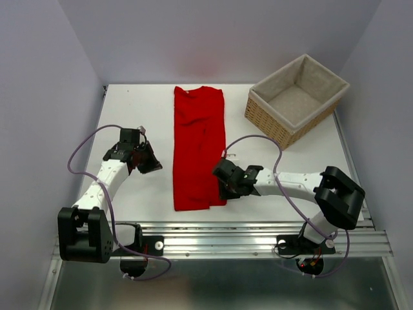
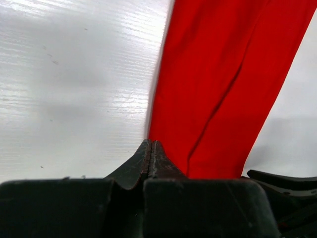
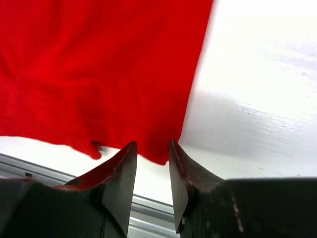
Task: Roll the t-shirts
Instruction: Fold the T-shirt at the center of the board.
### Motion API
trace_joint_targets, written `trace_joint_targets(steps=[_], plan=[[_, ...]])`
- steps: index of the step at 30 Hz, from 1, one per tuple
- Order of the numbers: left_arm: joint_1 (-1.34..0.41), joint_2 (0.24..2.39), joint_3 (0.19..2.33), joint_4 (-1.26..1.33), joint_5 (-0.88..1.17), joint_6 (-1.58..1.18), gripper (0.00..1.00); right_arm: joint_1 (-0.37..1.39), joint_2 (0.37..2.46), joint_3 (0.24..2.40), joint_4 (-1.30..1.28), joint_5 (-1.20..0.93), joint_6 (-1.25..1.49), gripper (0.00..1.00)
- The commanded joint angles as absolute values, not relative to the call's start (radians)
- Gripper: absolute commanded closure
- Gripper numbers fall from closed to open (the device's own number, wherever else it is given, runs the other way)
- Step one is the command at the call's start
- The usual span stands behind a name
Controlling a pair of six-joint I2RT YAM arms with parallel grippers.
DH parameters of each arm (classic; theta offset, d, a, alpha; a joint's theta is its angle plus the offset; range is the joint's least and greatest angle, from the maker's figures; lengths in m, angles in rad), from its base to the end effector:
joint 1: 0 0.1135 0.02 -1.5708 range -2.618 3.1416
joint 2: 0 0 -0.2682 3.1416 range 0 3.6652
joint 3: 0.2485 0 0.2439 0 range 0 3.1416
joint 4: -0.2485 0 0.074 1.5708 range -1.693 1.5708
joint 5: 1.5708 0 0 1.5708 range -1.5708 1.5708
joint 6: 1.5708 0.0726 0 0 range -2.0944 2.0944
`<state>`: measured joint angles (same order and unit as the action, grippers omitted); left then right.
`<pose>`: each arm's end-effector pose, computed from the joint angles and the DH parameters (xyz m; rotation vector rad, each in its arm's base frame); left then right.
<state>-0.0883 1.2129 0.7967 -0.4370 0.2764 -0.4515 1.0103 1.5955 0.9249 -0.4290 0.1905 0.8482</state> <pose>0.2584 -0.0428 0.2156 -0.3182 2.4435 -0.5759 0.1791 0.2596 0.1522 -0.1561 2.6830 0.3631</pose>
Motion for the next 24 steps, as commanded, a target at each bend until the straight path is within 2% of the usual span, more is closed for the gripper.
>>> trace_joint_targets(steps=[1, 5, 8, 19, 24], plan=[[-0.095, 1.167, 0.808, -0.448, 0.27, -0.456, 1.0, 1.075, 1.569, 1.083, -0.534, 0.333, 0.776, 0.61], [-0.095, 1.167, 0.831, -0.463, 0.259, -0.454, 1.0, 1.136, 1.714, 1.274, -0.581, 0.402, 0.724, 0.48], [-0.095, 1.166, 0.841, -0.468, 0.253, -0.451, 1.0, 1.179, 1.811, 1.376, -0.615, 0.428, 0.69, 0.43], [-0.092, 1.178, 0.842, -0.476, 0.229, -0.439, 1.0, 1.223, 1.996, 1.517, -0.647, 0.451, 0.63, 0.43], [-0.092, 1.183, 0.839, -0.471, 0.225, -0.439, 1.0, 1.223, 2.005, 1.514, -0.646, 0.462, 0.63, 0.5]])
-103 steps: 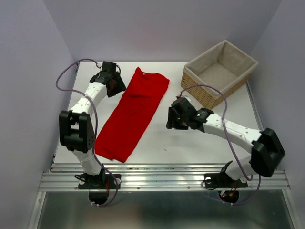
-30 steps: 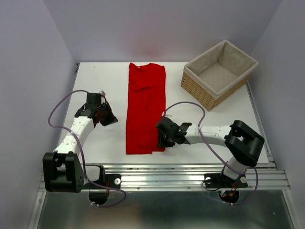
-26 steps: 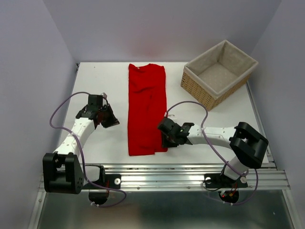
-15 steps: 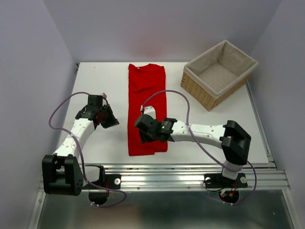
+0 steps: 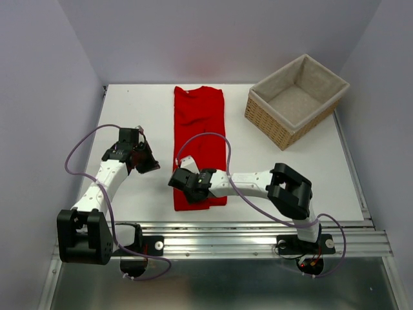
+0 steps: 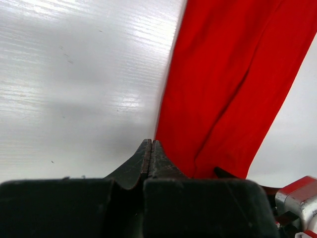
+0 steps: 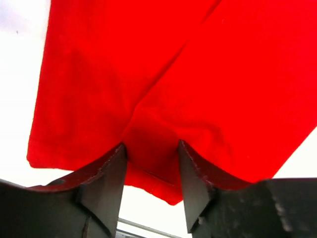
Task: Roll the t-shirts
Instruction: Fold the T-shirt at the center of the board.
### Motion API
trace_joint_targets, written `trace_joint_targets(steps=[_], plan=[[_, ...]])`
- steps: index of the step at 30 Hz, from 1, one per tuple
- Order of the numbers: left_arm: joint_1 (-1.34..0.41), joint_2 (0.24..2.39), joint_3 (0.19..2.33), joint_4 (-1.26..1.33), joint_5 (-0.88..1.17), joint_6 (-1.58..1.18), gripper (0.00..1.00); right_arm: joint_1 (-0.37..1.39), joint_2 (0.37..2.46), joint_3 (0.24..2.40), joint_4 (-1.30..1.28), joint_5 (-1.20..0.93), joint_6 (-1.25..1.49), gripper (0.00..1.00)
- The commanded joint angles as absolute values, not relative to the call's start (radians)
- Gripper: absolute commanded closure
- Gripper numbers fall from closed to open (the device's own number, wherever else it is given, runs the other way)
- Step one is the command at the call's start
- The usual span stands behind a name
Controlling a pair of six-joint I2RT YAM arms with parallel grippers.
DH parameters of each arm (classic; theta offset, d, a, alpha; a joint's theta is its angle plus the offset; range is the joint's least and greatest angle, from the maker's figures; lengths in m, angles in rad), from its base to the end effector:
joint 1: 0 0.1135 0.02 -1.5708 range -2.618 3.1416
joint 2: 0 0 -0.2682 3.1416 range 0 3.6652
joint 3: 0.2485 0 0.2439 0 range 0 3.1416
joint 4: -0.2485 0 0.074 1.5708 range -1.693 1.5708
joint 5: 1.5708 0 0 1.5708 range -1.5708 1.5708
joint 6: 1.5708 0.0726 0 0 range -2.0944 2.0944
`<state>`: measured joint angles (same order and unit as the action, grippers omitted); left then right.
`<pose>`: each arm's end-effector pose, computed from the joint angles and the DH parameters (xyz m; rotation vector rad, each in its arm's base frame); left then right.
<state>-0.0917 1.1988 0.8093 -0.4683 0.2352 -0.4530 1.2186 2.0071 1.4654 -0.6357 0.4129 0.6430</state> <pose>0.2559 -0.0405 0.2197 -0.3362 2.4446 -0.5275 0.1725 0.3848 0.1563 -0.6290 2.5041 0.0897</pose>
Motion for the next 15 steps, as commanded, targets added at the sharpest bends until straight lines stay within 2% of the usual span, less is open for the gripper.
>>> trace_joint_targets(steps=[1, 2, 4, 9, 15], plan=[[-0.092, 1.184, 0.838, -0.471, 0.225, -0.439, 1.0, 1.223, 2.005, 1.513, -0.646, 0.463, 0.63, 0.52], [-0.092, 1.184, 0.836, -0.468, 0.225, -0.439, 1.0, 1.223, 2.002, 1.511, -0.646, 0.468, 0.632, 0.56], [-0.092, 1.186, 0.833, -0.463, 0.227, -0.44, 1.0, 1.232, 1.999, 1.508, -0.646, 0.471, 0.635, 0.57], [-0.092, 1.198, 0.825, -0.454, 0.235, -0.44, 1.0, 1.241, 1.991, 1.519, -0.653, 0.474, 0.635, 0.53], [-0.091, 1.201, 0.824, -0.449, 0.238, -0.439, 1.0, 1.25, 1.993, 1.536, -0.657, 0.494, 0.641, 0.55]])
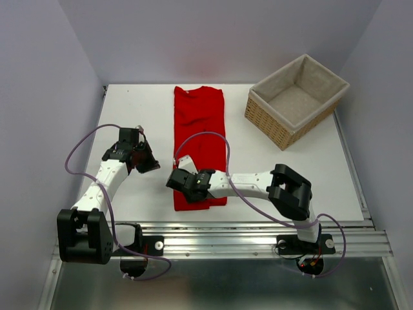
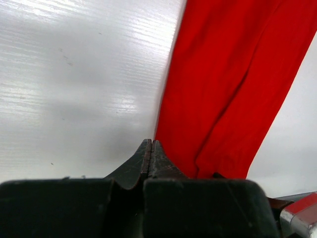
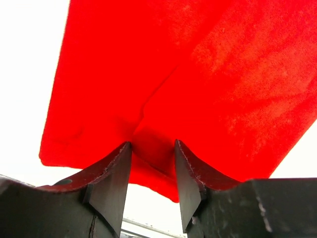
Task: Roll the t-shirts
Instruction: Fold the T-shirt at the center of the board.
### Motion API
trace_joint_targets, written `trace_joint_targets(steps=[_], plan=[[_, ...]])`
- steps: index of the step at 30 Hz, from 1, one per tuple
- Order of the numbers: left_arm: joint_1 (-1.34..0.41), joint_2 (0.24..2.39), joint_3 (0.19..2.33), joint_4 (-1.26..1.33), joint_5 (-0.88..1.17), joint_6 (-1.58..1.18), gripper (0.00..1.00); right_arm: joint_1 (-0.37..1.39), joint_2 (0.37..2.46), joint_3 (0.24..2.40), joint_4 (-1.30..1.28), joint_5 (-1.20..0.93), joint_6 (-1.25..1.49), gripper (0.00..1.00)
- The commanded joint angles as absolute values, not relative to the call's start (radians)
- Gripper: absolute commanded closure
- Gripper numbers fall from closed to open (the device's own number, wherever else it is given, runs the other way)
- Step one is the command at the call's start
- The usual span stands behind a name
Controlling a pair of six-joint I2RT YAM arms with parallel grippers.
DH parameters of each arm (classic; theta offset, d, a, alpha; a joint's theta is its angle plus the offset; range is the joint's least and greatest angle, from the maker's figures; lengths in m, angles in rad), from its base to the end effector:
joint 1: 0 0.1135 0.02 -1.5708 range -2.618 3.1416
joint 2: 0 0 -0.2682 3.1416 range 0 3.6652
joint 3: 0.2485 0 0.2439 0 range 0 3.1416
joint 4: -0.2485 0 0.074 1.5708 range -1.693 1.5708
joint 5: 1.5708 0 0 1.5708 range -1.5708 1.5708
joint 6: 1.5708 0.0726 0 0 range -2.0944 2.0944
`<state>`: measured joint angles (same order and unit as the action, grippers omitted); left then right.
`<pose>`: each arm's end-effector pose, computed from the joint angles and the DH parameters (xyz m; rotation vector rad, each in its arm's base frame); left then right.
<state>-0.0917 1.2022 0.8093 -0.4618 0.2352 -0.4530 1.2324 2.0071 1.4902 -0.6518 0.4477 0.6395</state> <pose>0.2570 -0.0406 0.2195 -0.3353 2.4415 -0.5280 0.1701 0.3887 0.1636 -0.6313 2.4714 0.0741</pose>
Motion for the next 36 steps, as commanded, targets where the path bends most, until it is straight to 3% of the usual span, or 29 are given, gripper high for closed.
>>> trace_joint_targets(steps=[1, 11, 32, 36], plan=[[-0.091, 1.203, 0.822, -0.449, 0.238, -0.439, 1.0, 1.25, 1.994, 1.539, -0.657, 0.494, 0.643, 0.56], [-0.092, 1.207, 0.816, -0.442, 0.244, -0.436, 1.0, 1.259, 1.991, 1.537, -0.664, 0.499, 0.649, 0.99], [-0.092, 1.221, 0.808, -0.419, 0.281, -0.452, 1.0, 1.328, 1.867, 1.413, -0.693, 0.5, 0.713, 0.99], [-0.091, 1.215, 0.798, -0.408, 0.294, -0.468, 1.0, 1.328, 1.89, 1.401, -0.654, 0.442, 0.722, 0.85]])
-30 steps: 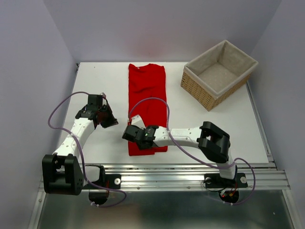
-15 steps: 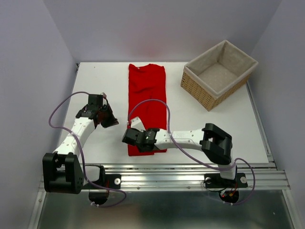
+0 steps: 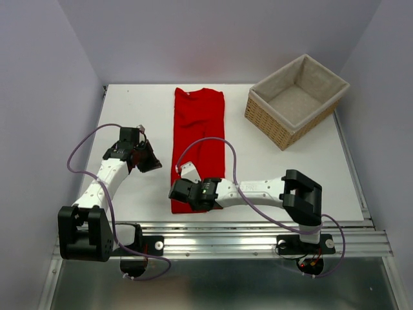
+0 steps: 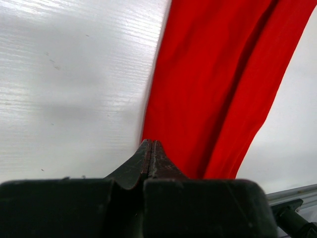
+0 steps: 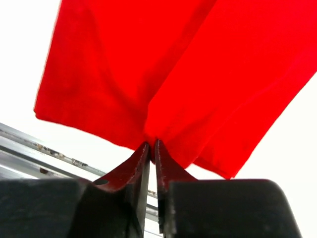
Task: Roll the t-shirts
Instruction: Fold the T-shirt at the center of the board.
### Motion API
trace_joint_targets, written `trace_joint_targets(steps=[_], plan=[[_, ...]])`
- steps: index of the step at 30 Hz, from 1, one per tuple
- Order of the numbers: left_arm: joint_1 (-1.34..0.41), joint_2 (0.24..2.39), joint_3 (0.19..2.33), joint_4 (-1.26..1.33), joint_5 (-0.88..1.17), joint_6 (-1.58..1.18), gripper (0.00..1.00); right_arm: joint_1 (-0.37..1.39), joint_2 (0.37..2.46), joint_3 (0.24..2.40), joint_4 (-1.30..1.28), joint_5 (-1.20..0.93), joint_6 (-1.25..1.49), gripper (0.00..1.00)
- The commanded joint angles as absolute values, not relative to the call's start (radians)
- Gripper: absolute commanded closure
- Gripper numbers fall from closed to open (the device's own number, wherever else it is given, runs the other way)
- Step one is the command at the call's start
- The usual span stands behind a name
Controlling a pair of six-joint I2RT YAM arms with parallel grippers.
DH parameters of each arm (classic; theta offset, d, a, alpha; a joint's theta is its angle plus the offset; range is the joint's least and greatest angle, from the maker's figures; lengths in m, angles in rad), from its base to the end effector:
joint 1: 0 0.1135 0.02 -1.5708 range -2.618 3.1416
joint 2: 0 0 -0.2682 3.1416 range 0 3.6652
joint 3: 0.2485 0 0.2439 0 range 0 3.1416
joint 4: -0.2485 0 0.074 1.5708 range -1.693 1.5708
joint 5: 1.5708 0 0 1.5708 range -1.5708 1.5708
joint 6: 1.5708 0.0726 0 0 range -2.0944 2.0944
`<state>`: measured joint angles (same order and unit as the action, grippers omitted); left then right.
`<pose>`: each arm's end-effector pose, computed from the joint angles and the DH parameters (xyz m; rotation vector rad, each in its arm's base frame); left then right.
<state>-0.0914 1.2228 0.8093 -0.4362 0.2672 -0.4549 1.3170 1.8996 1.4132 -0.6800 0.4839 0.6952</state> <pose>0.2614 -0.0432 0.2174 -0.3218 2.4400 -0.5681 0.1326 0.3768 0.1827 -0.6499 2.4395 0.1036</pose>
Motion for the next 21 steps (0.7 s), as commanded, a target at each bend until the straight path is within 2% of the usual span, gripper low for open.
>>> trace_joint_targets(steps=[1, 5, 6, 8, 9, 13, 16, 19, 21], plan=[[-0.091, 1.212, 0.795, -0.41, 0.296, -0.472, 1.0, 1.338, 1.893, 1.39, -0.629, 0.43, 0.726, 0.79], [-0.091, 1.189, 0.778, -0.402, 0.299, -0.492, 0.97, 1.338, 1.885, 1.381, -0.598, 0.399, 0.738, 0.53], [-0.091, 1.187, 0.775, -0.4, 0.298, -0.497, 0.96, 1.338, 1.879, 1.384, -0.601, 0.405, 0.736, 0.52], [-0.091, 1.187, 0.77, -0.399, 0.298, -0.505, 0.94, 1.338, 1.836, 1.378, -0.603, 0.423, 0.741, 0.43], [-0.091, 1.187, 0.767, -0.396, 0.299, -0.508, 0.94, 1.338, 1.818, 1.374, -0.601, 0.436, 0.742, 0.35], [-0.094, 1.164, 0.759, -0.393, 0.299, -0.515, 0.88, 1.289, 1.72, 1.316, -0.601, 0.446, 0.8, 0.3], [-0.1, 1.146, 0.756, -0.388, 0.298, -0.52, 0.88, 1.229, 1.64, 1.237, -0.586, 0.417, 0.842, 0.28], [-0.112, 1.154, 0.749, -0.373, 0.31, -0.528, 0.89, 1.134, 1.562, 1.137, -0.532, 0.344, 0.856, 0.29], [-0.13, 1.17, 0.744, -0.35, 0.318, -0.54, 0.93, 1.056, 1.513, 1.083, -0.485, 0.292, 0.856, 0.37]])
